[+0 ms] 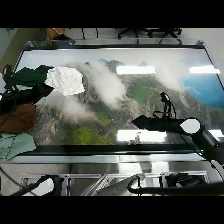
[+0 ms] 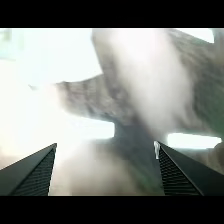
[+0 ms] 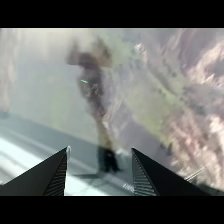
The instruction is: Fold the shirts.
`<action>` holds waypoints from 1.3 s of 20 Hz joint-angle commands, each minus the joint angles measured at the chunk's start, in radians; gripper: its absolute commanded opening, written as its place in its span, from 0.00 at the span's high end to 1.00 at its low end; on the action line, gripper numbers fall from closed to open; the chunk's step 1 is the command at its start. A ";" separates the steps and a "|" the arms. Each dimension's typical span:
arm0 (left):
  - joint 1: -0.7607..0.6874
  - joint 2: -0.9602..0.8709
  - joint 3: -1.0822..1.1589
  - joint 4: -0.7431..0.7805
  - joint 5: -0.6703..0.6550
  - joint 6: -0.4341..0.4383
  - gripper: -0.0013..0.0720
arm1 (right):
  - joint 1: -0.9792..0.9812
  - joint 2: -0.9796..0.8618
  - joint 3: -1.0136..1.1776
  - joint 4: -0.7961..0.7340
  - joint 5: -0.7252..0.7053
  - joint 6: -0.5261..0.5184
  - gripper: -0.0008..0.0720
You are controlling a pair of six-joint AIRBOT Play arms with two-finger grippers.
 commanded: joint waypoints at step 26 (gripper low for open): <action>-0.255 -0.585 0.826 -0.235 -0.438 -0.014 0.97 | -0.203 -0.087 0.015 -0.023 -0.018 -0.037 0.88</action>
